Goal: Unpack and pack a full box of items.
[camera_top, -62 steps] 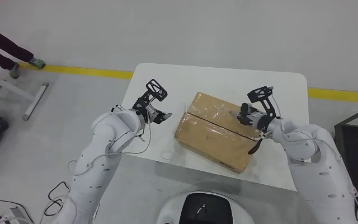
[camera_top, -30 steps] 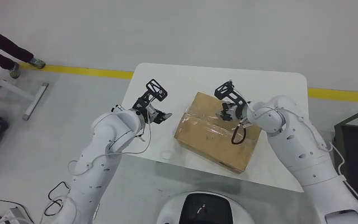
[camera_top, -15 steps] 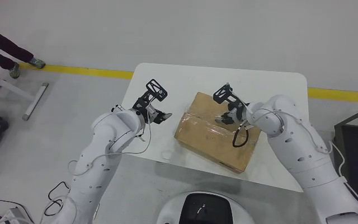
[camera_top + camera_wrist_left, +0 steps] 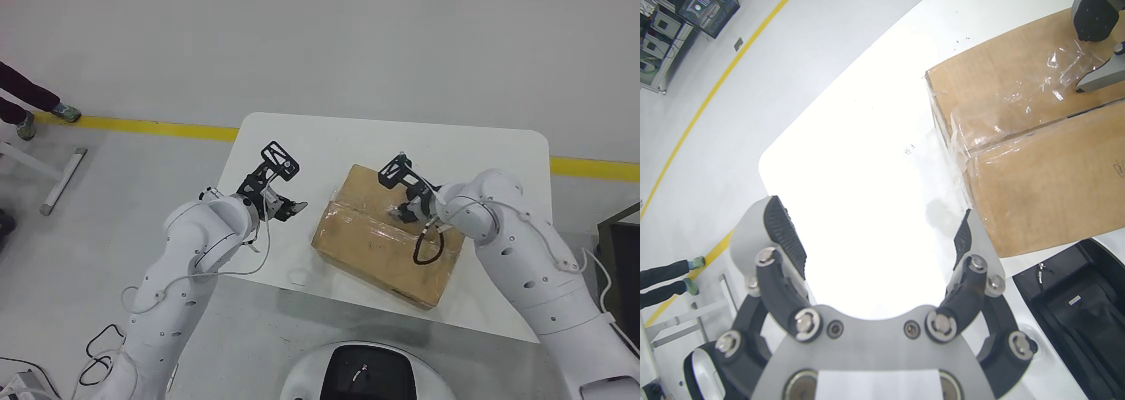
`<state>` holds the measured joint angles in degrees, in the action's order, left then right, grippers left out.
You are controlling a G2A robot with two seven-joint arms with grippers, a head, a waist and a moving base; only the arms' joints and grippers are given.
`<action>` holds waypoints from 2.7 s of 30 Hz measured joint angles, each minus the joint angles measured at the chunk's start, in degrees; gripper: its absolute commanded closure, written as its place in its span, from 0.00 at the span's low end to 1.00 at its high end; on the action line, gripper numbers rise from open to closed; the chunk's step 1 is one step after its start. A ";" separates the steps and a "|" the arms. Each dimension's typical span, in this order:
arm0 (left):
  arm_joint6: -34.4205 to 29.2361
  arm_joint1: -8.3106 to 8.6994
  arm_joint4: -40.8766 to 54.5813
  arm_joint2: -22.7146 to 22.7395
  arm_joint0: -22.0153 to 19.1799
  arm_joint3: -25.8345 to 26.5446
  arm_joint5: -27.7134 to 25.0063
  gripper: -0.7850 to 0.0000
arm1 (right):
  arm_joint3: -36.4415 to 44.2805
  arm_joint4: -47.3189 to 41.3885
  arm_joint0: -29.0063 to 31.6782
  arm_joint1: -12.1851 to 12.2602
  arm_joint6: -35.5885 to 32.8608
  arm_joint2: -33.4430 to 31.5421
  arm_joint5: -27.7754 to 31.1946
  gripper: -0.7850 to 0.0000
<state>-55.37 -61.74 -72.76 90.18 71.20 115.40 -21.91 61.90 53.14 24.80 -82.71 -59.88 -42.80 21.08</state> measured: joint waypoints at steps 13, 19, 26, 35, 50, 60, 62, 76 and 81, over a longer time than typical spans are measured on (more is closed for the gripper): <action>0.00 0.00 0.00 0.00 0.00 0.00 0.00 0.00 | -2.11 -0.21 -0.92 -0.79 0.92 0.52 -0.10 0.95; 0.00 0.00 0.00 0.00 0.00 0.00 0.00 0.00 | -1.36 -0.45 -0.62 -0.65 2.05 -0.69 -0.90 1.00; 0.00 0.00 0.00 0.00 0.00 0.00 0.00 0.00 | 3.71 -4.31 1.96 0.43 4.80 -5.58 -2.48 1.00; 0.00 0.00 0.00 0.00 0.00 0.00 0.00 0.00 | 13.96 -11.20 7.32 1.83 7.15 -11.75 -3.63 1.00; 0.00 0.00 0.00 0.00 0.00 0.00 0.00 0.00 | 26.49 -18.23 13.64 2.99 9.67 -16.10 -4.78 1.00; 0.00 0.00 0.00 0.00 0.00 0.00 0.00 0.00 | 29.43 -18.64 15.88 3.45 10.31 -16.62 -6.53 1.00; 0.00 0.00 0.00 0.00 0.00 0.00 0.00 0.00 | 29.93 -18.41 17.13 3.66 10.36 -17.02 -7.15 1.00; 0.00 0.00 0.00 0.00 0.00 0.00 0.00 0.00 | 40.40 -16.15 28.07 6.09 7.66 -23.67 -10.83 1.00; 0.00 0.00 0.00 0.00 0.00 0.00 0.00 0.00 | 41.39 -15.48 31.83 6.78 6.94 -24.99 -11.36 1.00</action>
<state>-55.37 -61.74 -72.76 90.18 71.20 115.40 -21.91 103.29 37.65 56.62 -75.93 -52.94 -67.79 9.73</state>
